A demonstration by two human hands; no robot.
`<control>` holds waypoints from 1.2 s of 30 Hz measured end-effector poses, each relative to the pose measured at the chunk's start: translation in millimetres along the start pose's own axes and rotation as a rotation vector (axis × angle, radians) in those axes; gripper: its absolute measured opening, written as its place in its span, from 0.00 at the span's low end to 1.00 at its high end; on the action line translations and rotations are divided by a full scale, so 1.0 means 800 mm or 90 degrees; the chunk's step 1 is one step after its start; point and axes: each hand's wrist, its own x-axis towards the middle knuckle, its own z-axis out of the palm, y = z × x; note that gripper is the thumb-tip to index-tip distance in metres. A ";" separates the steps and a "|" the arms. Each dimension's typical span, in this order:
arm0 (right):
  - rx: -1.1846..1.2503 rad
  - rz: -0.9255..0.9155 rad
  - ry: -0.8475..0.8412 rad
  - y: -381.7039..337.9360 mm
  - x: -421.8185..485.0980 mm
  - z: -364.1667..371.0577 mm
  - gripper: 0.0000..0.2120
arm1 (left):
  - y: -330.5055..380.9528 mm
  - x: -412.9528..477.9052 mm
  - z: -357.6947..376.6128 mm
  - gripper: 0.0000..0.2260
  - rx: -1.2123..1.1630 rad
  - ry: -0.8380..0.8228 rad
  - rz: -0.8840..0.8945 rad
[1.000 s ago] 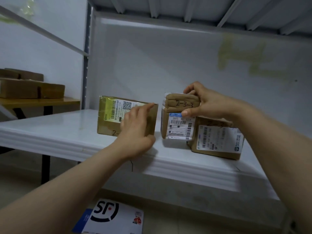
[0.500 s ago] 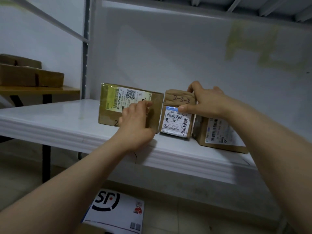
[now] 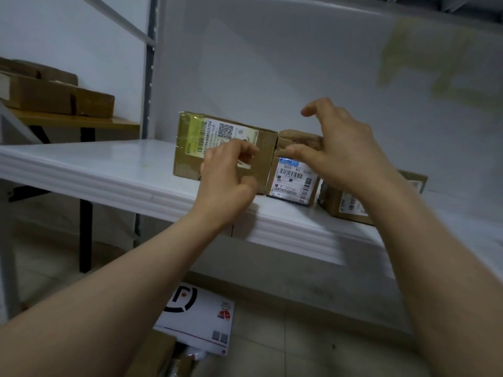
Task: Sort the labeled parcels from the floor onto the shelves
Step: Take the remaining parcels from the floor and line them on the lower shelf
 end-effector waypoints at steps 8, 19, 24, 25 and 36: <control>0.303 -0.065 0.210 -0.109 -0.092 0.063 0.11 | -0.030 -0.085 -0.028 0.08 -0.036 0.224 0.119; 0.448 0.182 -0.171 -0.144 -0.280 0.344 0.19 | -0.281 -0.311 -0.073 0.11 0.132 0.054 -0.458; 0.465 0.388 -0.444 -0.140 -0.342 0.459 0.04 | -0.353 -0.379 -0.114 0.10 0.165 0.056 -0.810; 0.467 0.430 -0.478 -0.140 -0.348 0.484 0.06 | -0.361 -0.379 -0.117 0.11 0.157 0.053 -0.818; 0.724 0.958 -0.580 -0.180 -0.369 0.617 0.24 | -0.416 -0.401 -0.080 0.03 -0.136 0.057 -1.002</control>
